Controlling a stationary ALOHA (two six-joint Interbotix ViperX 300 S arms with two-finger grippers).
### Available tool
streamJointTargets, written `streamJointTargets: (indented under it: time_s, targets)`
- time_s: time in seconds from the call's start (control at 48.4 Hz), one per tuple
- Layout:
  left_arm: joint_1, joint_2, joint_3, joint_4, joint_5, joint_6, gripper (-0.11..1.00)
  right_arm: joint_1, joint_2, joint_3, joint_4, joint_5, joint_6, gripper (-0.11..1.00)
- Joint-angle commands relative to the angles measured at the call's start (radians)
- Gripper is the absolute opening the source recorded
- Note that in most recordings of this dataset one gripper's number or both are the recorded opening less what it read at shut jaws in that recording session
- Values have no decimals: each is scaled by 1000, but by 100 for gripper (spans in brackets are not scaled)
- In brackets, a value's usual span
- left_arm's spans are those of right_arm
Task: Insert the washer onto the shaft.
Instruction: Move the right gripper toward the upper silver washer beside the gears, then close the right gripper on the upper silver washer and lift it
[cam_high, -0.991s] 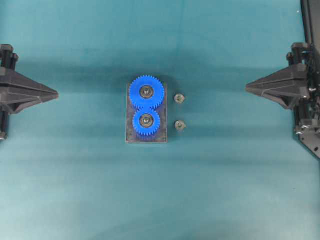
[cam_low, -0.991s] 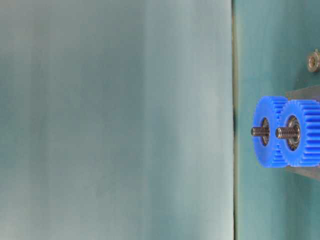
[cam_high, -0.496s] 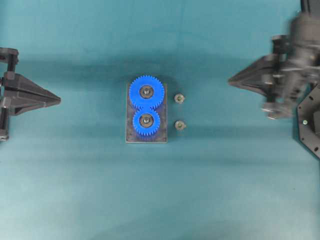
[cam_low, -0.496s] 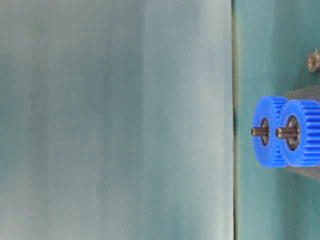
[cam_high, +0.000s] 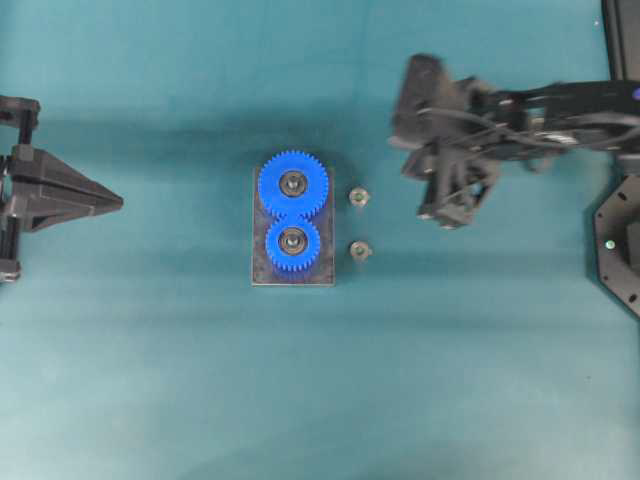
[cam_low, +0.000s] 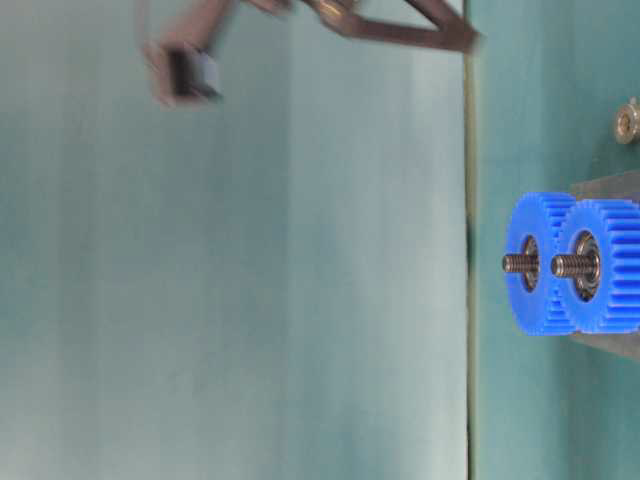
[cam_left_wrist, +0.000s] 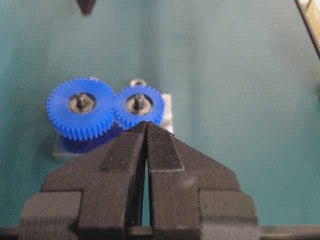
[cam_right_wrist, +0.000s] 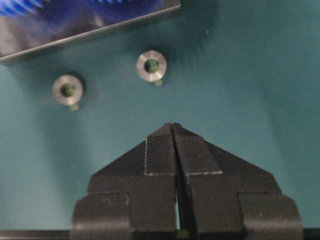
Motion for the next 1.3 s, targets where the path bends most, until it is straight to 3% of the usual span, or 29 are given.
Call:
streamJointTargets:
  time_s: [0.0,0.103,0.289,0.351,0.496,1.115,1.28]
  targets:
    - [2,5,-26,3,-5,-2,0,2,52,-41,-2,-18,-26,2]
    - [2,3,-26,3,-5,-2,0,3,115,-63,-2,-28,-41,16]
    - [2,2,-25,3,-5,-2,0,20,198,-100,-5,-58,-44,70]
    - [2,2,-28,3,-5,-2,0,26,216,-104,-11,-72,-43,81]
    - [2,-3,-28,3,-6,-3,0,35,249,-106,-25,-110,-37,73]
    - [2,-3,-31,3,-11,-9,0,52,324,-138,-40,-124,-38,70]
    - [2,-3,-31,2,-11,-9,0,61,331,-138,-38,-104,-35,62]
